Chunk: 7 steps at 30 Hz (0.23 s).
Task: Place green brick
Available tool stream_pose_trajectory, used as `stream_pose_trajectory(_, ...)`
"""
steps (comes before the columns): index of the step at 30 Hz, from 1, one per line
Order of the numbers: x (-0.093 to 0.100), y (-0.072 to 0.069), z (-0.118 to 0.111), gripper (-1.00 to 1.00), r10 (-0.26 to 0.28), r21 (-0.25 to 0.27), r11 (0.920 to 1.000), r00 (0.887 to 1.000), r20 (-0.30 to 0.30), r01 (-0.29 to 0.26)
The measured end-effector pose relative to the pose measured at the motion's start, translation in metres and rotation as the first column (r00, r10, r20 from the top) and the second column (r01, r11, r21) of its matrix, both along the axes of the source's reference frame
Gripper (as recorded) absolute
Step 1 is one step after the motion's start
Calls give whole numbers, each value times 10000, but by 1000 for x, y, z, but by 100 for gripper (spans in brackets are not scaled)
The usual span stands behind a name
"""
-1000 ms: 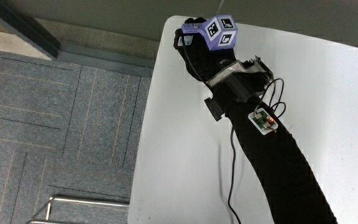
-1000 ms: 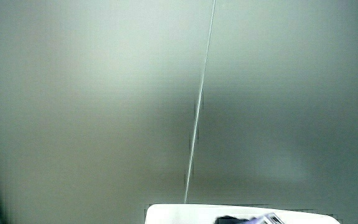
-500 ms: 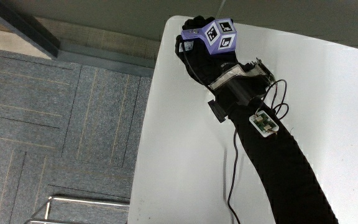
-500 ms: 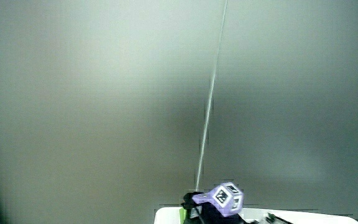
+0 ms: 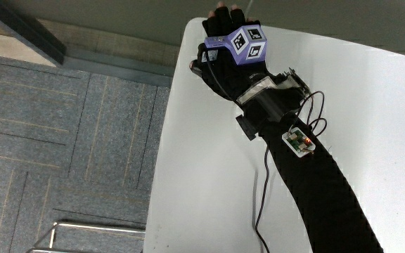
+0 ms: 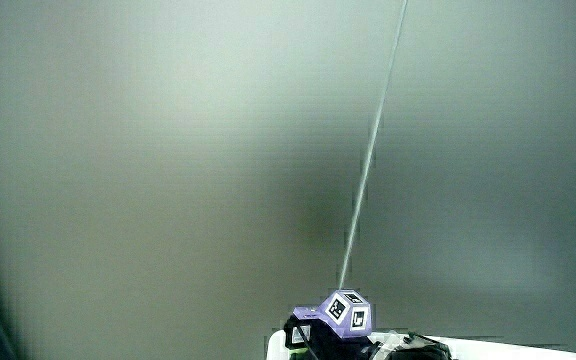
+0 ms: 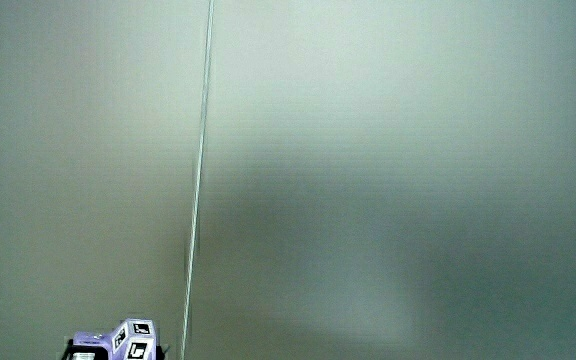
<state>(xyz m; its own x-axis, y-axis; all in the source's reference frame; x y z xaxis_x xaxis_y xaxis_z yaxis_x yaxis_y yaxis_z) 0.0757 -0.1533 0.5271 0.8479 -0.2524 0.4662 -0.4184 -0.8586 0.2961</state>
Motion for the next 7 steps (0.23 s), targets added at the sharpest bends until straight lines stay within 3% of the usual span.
stream_pose_trajectory(1, 1, 1, 2, -100, 87, -107, 9999, 10000, -28, -88)
stream_pose_trajectory(2, 3, 2, 3, -100, 101, 96, 9999, 9999, -76, -101)
stream_pose_trajectory(3, 6, 1, 15, -100, 26, -51, 10000, 10000, -89, -26)
stream_pose_trajectory(6, 10, 8, 4, -100, 71, 113, 9999, 9995, 318, -75)
stream_pose_trajectory(7, 13, 8, 5, -100, 89, -74, 9999, 9990, 437, -86)
